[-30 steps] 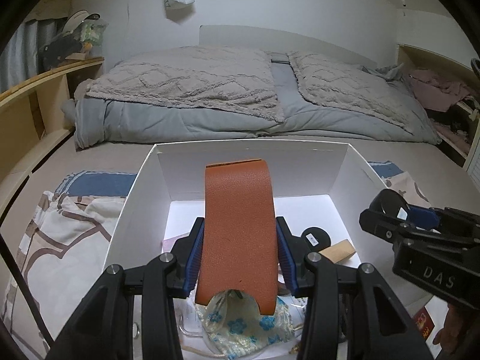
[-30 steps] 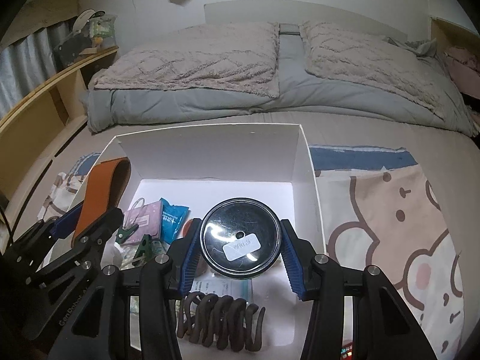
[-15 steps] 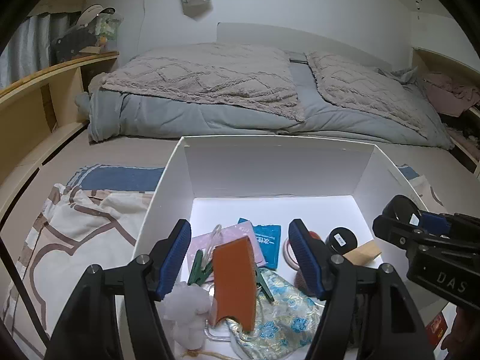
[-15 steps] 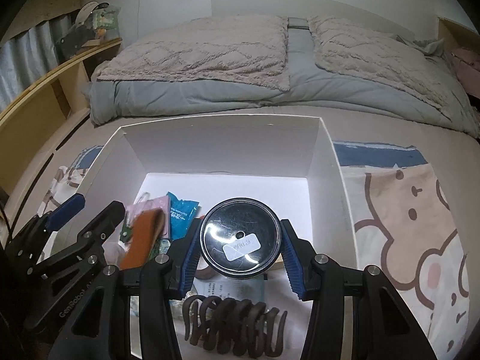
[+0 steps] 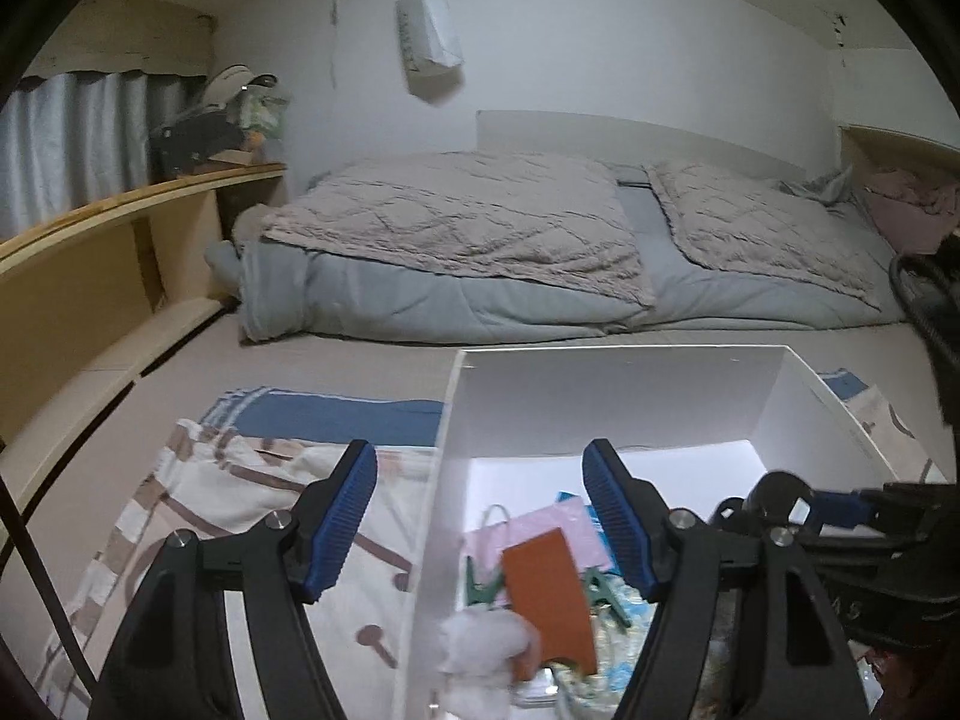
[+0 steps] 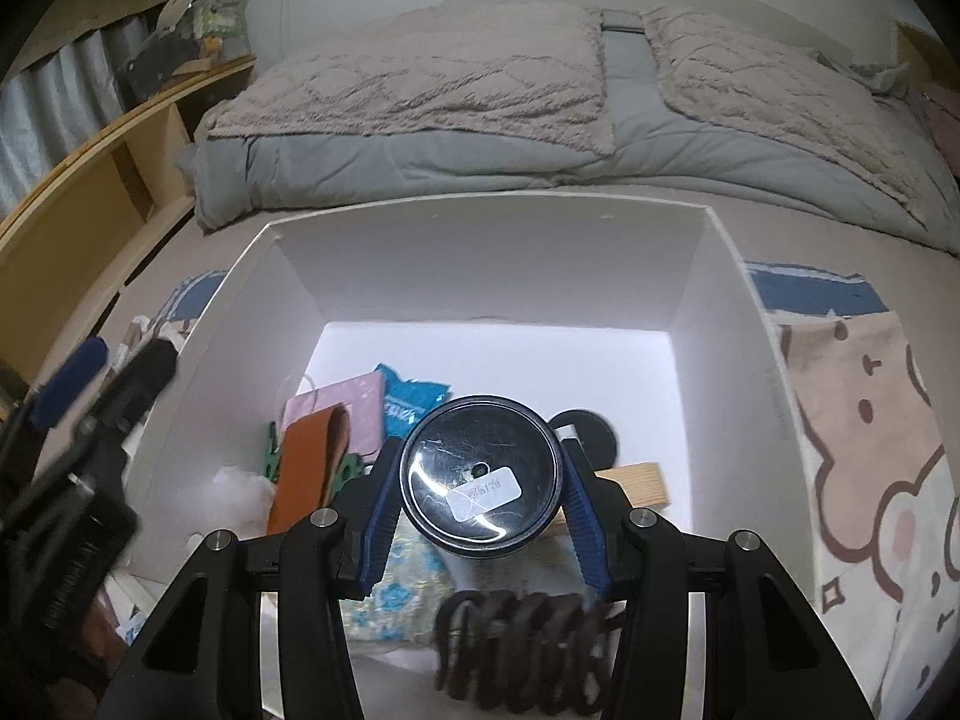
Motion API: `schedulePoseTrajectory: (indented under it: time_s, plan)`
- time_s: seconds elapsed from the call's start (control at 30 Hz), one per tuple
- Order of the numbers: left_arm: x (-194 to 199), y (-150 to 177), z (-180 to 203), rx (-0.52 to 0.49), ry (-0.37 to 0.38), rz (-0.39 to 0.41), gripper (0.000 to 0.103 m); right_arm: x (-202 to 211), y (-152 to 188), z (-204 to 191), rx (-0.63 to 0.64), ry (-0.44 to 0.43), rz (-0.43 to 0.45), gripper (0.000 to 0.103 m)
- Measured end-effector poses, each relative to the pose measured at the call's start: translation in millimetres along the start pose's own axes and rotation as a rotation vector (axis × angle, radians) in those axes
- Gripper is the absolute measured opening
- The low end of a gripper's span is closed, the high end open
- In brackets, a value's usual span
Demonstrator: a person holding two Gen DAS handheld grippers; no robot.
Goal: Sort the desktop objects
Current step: 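Lower the right gripper into the box and open it to release the black tin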
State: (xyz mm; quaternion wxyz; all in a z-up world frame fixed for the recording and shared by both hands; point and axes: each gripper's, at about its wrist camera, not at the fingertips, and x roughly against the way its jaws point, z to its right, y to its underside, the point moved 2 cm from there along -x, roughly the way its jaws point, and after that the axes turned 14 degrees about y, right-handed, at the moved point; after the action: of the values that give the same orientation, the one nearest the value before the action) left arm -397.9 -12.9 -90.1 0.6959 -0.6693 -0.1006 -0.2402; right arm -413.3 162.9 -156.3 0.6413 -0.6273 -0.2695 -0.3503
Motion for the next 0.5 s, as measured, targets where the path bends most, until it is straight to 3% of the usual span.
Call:
schedulePoseTrajectory:
  time_s: [0.5]
  plan:
    - [9,8,-38,0.053,-0.034,-0.014,0.071,-17,16,-47,0.081,-0.017,-0.099,0.051]
